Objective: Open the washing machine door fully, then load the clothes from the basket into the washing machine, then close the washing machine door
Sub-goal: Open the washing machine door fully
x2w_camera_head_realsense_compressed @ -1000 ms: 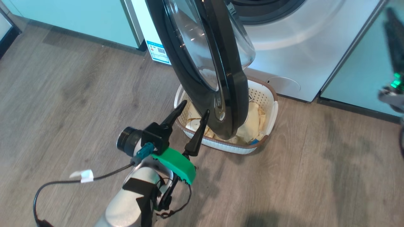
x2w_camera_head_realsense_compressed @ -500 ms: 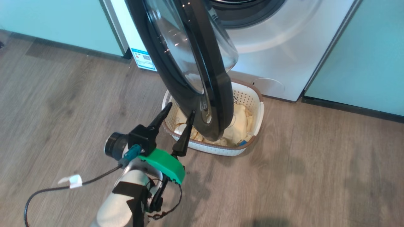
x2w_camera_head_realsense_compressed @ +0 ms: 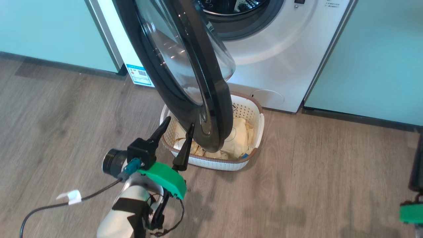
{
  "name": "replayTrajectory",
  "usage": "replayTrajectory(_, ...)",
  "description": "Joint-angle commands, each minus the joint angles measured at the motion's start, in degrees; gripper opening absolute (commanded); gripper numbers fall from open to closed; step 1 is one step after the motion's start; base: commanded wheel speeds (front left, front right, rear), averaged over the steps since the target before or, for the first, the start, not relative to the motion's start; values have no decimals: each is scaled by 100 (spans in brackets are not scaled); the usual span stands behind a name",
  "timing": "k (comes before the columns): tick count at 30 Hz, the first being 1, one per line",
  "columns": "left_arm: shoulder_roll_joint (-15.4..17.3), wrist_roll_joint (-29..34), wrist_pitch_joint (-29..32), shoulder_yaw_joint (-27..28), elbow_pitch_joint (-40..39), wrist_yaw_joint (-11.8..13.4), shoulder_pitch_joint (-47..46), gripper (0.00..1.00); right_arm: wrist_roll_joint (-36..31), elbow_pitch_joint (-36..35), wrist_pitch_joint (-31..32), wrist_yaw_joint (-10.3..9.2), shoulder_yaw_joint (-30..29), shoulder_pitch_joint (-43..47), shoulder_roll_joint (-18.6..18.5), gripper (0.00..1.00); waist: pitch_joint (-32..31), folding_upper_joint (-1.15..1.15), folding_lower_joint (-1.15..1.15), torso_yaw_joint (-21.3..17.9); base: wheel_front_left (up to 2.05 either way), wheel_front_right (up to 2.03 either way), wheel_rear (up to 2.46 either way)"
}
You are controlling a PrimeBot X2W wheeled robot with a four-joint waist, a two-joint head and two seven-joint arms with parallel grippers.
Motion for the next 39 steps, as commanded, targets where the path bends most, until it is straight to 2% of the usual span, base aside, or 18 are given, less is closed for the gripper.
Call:
replayTrajectory(1, 106, 58, -36, 235, -149, -38, -138, 100, -222, -334, -36, -16, 137, 48, -20, 100, -38, 0, 0, -23, 0, 0, 0)
replayTrajectory(4, 111, 56, -36, 279, -128, -44, -94, 100, -455, -528, -36, -16, 241, 360, 85, 100, -81, 0, 0, -48, 0, 0, 0)
replayTrajectory(11, 119, 56, -36, 385, -131, -42, -10, 100, -519, -657, -36, -16, 311, 823, 198, 100, -132, 0, 0, -129, 0, 0, 0)
replayTrajectory(27, 104, 23, -36, 478, -86, -39, 26, 100, -426, -590, -37, -16, 282, 858, 217, 100, -114, 0, 0, -233, 0, 0, 0)
replayTrajectory(28, 103, 22, -36, 484, -76, -39, 22, 64, -422, -583, -37, -16, 284, 858, 217, 100, -112, 0, 0, -234, 0, 0, 0)
replayTrajectory(29, 103, 21, -36, 488, -65, -40, 17, 33, -422, -576, -37, -16, 283, 857, 217, 100, -109, 0, 0, -233, 0, 0, 0)
replayTrajectory(30, 102, 17, -36, 494, -60, -40, 11, 14, -421, -573, -37, -16, 283, 855, 217, 100, -103, 0, 0, -233, 0, 0, 0)
replayTrajectory(31, 101, 9, -36, 501, -48, -40, 8, 0, -417, -570, -37, -16, 284, 853, 217, 100, -94, 0, 0, -236, 0, 0, 0)
replayTrajectory(39, 95, 1, -36, 547, -19, -35, -61, 0, -387, -563, -37, -16, 276, 826, 218, 100, -26, 0, 0, -242, 0, 0, 0)
